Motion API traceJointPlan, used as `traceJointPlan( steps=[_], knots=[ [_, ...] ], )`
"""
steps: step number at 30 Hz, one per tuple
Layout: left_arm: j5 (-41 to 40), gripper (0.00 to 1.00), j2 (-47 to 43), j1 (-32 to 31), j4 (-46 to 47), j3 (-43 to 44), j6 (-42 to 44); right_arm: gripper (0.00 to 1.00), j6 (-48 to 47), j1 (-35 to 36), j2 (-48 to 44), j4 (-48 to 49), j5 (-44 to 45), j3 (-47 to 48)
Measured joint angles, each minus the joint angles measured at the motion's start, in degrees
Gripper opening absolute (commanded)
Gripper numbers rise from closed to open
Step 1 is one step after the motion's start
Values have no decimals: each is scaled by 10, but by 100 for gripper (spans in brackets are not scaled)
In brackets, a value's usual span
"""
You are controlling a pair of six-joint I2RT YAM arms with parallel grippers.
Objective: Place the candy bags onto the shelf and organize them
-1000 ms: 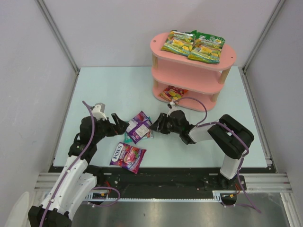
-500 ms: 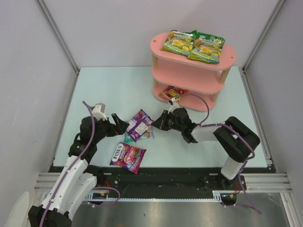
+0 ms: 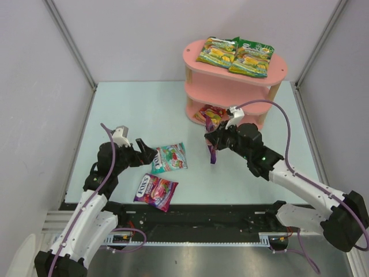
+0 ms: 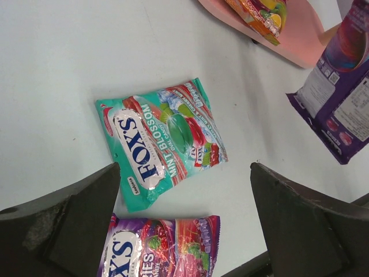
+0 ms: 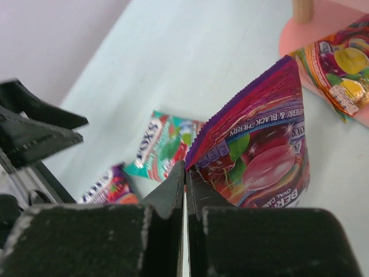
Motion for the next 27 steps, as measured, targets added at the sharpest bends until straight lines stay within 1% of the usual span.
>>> traceJointPlan(
  steps=[2, 5, 7, 8, 10, 11, 14, 16, 17, 18, 20, 21, 24, 27],
  knots=[
    [0, 100, 0, 0, 0, 0, 0, 0, -35, 6, 0, -54, 0, 24],
    [0, 100, 0, 0, 0, 0, 0, 2, -79, 31, 29, -122, -8, 56],
    [0, 100, 0, 0, 0, 0, 0, 7, -106, 61, 69, -157, -21, 76],
    [0, 100, 0, 0, 0, 0, 0, 18, -120, 82, 95, -173, -28, 88],
    [0, 100, 0, 0, 0, 0, 0, 37, -139, 130, 151, -185, -56, 103],
    [0, 100, 0, 0, 0, 0, 0, 56, -148, 155, 172, -189, -68, 107],
    [0, 100, 0, 0, 0, 0, 0, 70, -153, 207, 211, -192, -115, 107],
    [0, 100, 0, 0, 0, 0, 0, 73, -153, 224, 217, -185, -143, 107],
    [0, 100, 0, 0, 0, 0, 0, 75, -151, 227, 216, -177, -154, 107],
    [0, 100, 0, 0, 0, 0, 0, 77, -146, 227, 210, -158, -165, 106],
    [0, 100, 0, -1, 0, 0, 0, 80, -139, 222, 199, -139, -167, 104],
    [0, 100, 0, -2, 0, 0, 0, 81, -133, 217, 189, -130, -165, 101],
    [0, 100, 0, -4, 0, 0, 0, 81, -108, 185, 145, -110, -136, 84],
    [0, 100, 0, -4, 0, 0, 0, 82, -72, 144, 124, -113, -80, 79]
  ],
)
